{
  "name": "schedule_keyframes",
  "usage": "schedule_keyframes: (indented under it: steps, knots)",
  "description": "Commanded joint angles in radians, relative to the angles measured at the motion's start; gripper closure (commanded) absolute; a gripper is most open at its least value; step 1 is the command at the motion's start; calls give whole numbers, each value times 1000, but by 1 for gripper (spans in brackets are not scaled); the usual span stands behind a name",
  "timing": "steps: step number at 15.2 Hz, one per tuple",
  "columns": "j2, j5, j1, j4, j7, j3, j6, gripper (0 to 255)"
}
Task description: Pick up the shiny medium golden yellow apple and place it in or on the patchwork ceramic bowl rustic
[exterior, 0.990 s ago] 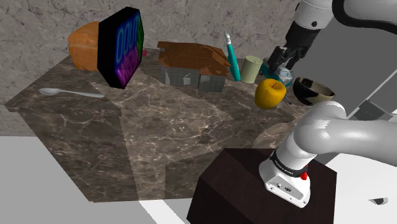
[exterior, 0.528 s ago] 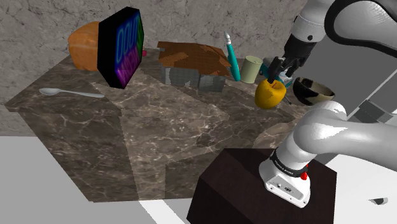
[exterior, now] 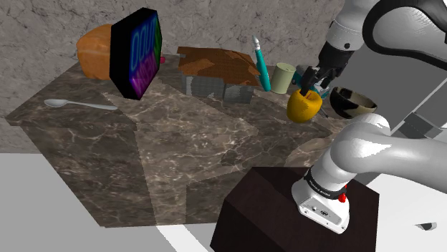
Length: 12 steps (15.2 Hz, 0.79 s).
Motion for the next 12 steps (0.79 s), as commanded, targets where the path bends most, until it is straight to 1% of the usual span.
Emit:
schedule_keyframes:
  steps: [1, 2, 11, 12]
  knots:
    - [0, 0, 0, 0, 0, 0, 0, 0]
    - [0, 0, 0, 0, 0, 0, 0, 255]
    - [0, 0, 0, 0, 0, 0, 0, 255]
    - [7, 0, -1, 16, -2, 0, -8, 255]
